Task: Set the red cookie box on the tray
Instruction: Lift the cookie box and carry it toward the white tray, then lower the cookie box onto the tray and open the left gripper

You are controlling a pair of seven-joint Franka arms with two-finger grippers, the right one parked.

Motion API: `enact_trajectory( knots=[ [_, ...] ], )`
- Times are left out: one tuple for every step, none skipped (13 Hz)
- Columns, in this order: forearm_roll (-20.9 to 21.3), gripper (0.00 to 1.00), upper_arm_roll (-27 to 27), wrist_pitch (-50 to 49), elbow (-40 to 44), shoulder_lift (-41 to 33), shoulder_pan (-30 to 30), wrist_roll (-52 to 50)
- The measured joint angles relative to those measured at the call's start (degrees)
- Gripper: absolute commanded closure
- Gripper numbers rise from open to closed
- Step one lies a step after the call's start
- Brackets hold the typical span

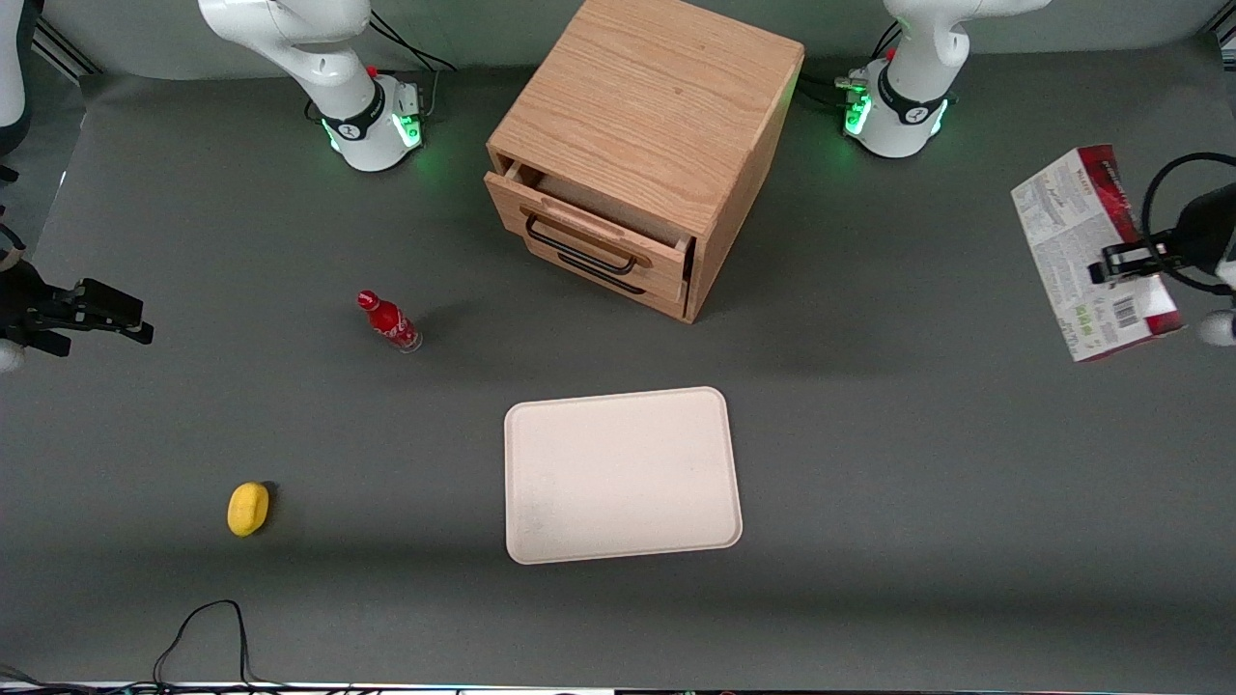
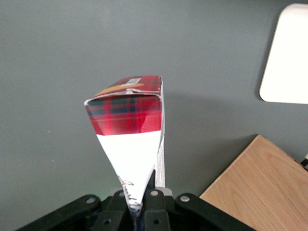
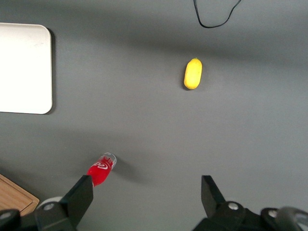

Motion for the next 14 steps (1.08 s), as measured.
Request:
enact_trajectory(
  knots=[
    [-0.07,1.00,-0.75,1.74,-0.44,0.64,-1.55,-0.11],
    [-0.11,1.00,-1.55,3.67,-0.57,1.72,-3.45,-0.59],
    [-0.13,1.00,-2.33,5.34,-0.49,3.33,-5.65,-1.96],
    [-0.15,1.00,-2.86,7.23,-0.06,5.52,-8.11,-4.29],
    [-0.15,1.00,-3.15,9.62,1.35,8.58,-10.86,-7.14],
    [-0.10,1.00,-3.23,11.57,3.92,12.46,-13.73,-10.20],
    [-0.02,1.00,-3.23,12.98,7.55,16.97,-16.50,-13.97],
    [0.08,1.00,-3.23,14.28,12.39,22.34,-19.12,-18.15],
    [0.17,1.00,-3.19,15.38,17.70,27.99,-21.40,-21.03],
    [0.24,1.00,-3.11,16.83,21.92,32.73,-23.00,-22.40],
    [0.25,1.00,-3.03,18.87,24.78,36.38,-24.02,-22.99],
    [0.26,1.00,-2.98,21.21,27.12,39.78,-24.67,-23.16],
    [0.26,1.00,-2.95,22.37,28.07,41.37,-24.73,-23.16],
    [0.26,1.00,-2.83,23.59,28.55,42.42,-24.70,-23.16]
  ],
)
